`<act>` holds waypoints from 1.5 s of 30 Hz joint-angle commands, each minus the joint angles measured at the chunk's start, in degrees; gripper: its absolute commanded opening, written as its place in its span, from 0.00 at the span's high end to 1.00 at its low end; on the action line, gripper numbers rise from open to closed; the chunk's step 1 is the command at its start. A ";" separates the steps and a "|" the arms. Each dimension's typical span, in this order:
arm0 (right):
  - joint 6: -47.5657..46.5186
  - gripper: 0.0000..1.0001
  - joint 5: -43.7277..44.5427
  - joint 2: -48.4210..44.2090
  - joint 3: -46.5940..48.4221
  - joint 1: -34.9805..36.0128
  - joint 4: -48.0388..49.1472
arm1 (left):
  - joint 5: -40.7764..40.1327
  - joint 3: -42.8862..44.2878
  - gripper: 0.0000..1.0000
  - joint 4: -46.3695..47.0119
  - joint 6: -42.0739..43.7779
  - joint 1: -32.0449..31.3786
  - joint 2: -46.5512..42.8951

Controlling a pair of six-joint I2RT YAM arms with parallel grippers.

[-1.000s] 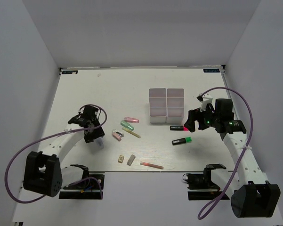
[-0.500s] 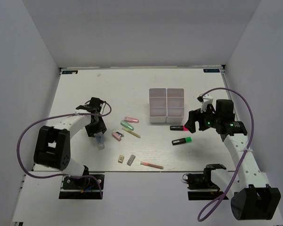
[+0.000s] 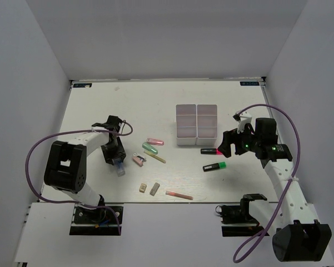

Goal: Sort the stationery into containers
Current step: Pick up the stationery from the center of the board, then place the stationery in the storage box.

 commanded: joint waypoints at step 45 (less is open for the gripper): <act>-20.54 1.00 -25.19 -1.47 -6.52 -0.25 2.77 | 52.84 43.24 1.00 60.14 27.35 -16.84 20.73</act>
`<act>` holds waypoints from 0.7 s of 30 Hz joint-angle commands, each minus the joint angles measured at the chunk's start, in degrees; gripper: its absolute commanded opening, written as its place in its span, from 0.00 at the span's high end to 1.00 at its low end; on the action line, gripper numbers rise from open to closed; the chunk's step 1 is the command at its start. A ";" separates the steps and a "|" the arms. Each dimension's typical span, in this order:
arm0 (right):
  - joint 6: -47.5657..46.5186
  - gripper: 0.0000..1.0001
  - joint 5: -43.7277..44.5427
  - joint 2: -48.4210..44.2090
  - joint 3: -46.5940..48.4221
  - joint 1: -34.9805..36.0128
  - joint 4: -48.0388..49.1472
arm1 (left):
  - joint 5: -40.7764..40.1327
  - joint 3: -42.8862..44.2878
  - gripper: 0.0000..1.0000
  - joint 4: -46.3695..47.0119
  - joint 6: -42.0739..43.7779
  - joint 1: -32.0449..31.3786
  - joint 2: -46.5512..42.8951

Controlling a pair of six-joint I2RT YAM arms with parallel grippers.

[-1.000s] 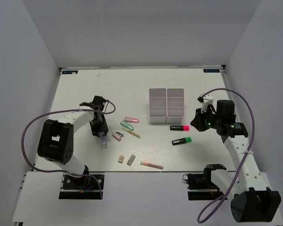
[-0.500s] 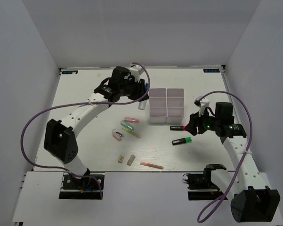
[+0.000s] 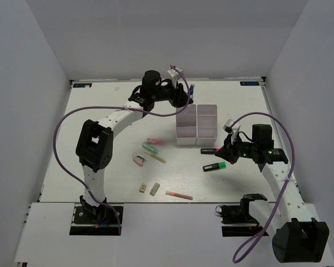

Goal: Sort the stationery into containers
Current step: Place the stationery in the storage box.

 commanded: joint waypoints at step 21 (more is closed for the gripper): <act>-5.48 1.00 -2.25 0.55 -0.16 -0.23 0.74 | 0.91 0.08 1.00 17.15 2.67 0.55 5.57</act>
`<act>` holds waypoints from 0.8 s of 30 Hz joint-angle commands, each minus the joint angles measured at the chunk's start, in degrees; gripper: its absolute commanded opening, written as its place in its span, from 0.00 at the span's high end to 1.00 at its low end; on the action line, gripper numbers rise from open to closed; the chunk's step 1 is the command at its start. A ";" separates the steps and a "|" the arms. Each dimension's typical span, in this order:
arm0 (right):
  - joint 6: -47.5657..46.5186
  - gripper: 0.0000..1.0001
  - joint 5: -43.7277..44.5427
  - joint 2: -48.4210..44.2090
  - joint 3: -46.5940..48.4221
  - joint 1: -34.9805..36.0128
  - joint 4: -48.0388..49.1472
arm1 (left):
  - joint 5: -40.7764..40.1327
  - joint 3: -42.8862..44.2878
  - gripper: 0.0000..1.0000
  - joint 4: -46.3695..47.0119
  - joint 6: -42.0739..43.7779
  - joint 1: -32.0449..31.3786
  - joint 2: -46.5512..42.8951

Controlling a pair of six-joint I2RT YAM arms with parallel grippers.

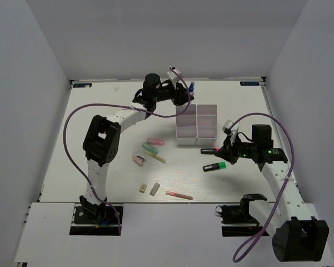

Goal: Sort the stationery into containers
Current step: Place the stationery in the storage box.

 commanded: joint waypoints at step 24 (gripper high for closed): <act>-1.94 1.00 -1.47 0.99 0.37 -0.41 -0.07 | 0.65 -2.42 1.00 0.68 5.08 -0.52 0.78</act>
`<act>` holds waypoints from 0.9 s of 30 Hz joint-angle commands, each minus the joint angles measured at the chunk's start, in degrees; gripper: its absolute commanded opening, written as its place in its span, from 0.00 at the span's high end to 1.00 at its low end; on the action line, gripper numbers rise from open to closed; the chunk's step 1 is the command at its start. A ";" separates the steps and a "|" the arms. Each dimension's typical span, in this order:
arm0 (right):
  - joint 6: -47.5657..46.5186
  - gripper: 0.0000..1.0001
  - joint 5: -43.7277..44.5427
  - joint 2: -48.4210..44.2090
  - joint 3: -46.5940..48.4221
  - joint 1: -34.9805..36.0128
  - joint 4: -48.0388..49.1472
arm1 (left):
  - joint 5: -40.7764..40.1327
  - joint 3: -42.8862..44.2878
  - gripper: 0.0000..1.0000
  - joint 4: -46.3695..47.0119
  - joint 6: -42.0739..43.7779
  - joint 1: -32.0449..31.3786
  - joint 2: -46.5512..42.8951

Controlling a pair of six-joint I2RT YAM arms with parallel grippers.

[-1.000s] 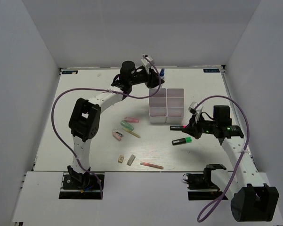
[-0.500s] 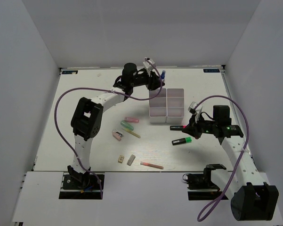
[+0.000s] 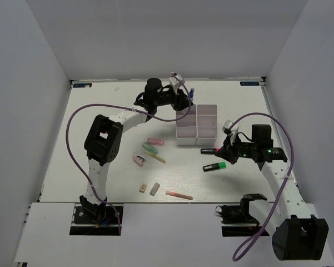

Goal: Sort the stationery into containers
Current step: Place the stationery in the storage box.

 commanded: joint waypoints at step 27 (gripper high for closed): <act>-1.22 0.89 -2.52 -0.02 0.63 -0.28 -1.24 | -1.81 -4.70 0.58 1.60 1.52 -0.74 -1.91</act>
